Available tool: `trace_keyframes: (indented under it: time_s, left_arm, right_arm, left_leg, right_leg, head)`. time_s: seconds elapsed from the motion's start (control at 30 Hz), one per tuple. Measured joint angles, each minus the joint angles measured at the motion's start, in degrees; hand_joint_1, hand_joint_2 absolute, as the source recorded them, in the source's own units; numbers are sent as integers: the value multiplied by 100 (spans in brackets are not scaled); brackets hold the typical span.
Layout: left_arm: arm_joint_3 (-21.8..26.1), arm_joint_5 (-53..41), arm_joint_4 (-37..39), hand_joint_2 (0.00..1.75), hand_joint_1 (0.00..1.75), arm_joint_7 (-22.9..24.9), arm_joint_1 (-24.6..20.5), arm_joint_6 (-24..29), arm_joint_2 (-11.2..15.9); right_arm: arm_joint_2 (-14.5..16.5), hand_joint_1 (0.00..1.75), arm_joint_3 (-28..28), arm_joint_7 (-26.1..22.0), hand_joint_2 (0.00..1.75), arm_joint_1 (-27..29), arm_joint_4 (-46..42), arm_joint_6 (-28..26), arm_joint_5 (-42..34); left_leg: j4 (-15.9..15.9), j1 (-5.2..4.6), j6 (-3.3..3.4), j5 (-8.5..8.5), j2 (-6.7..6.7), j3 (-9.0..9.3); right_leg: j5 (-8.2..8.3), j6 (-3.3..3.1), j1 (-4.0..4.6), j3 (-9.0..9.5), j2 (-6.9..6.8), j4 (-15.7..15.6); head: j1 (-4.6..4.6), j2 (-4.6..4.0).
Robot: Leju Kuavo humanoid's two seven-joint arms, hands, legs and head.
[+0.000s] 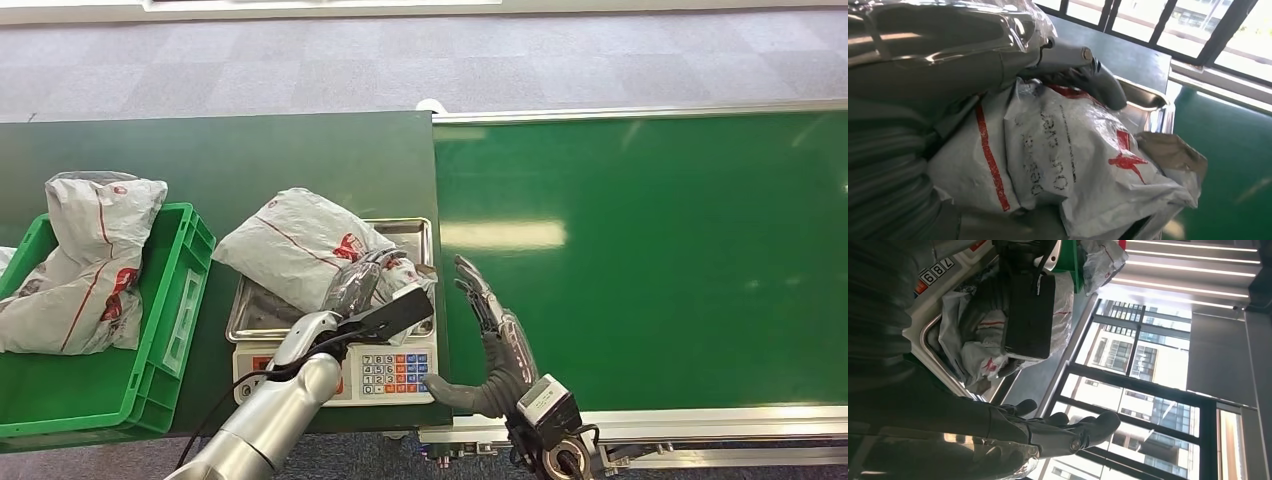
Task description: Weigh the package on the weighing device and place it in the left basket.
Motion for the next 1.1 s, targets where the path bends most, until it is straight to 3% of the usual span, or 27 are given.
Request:
trace_keyframes:
  time_s: [0.23,0.4,0.6,0.83,0.97,1.1]
  left_arm:
    - [204,565,-331,175,171,-566,139,185,16]
    - [254,1015,-830,175,175,-900,326,-77,59]
    - [254,1479,-2057,175,175,-1440,573,179,248]
    - [246,1512,-3105,175,175,-1613,726,377,449]
    - [118,1191,-3786,175,175,-2136,865,1051,589]
    - [-83,649,-4656,175,175,-2291,987,1925,803]
  right_arm:
    - [4,0,1,0,175,4,12,0,-8]
    - [17,0,6,0,175,4,35,0,-42]
    - [20,0,4,4,175,62,32,0,-72]
    - [20,0,-4,11,175,107,21,-1,-73]
    - [20,0,-15,-1,175,147,18,-51,-52]
    - [20,0,-31,-44,175,193,18,-131,-1]
  left_leg:
    - [0,0,-1,2,-2,-2]
    - [1,0,-1,1,-4,-20]
    - [1,0,-1,1,-4,-30]
    - [1,0,-1,1,-3,-30]
    - [1,0,-1,0,-2,-31]
    - [1,0,-1,-2,-2,-33]
  right_leg:
    - [0,0,0,-2,0,1]
    - [0,1,0,-17,-2,1]
    - [0,1,0,-29,-1,0]
    - [-1,0,1,-29,-1,0]
    - [-1,0,0,-30,-1,0]
    - [-3,0,0,-33,-1,0]
  head:
    - [-1,0]
    - [0,0]
    - [-1,0]
    - [1,0]
    - [1,0]
    - [0,0]
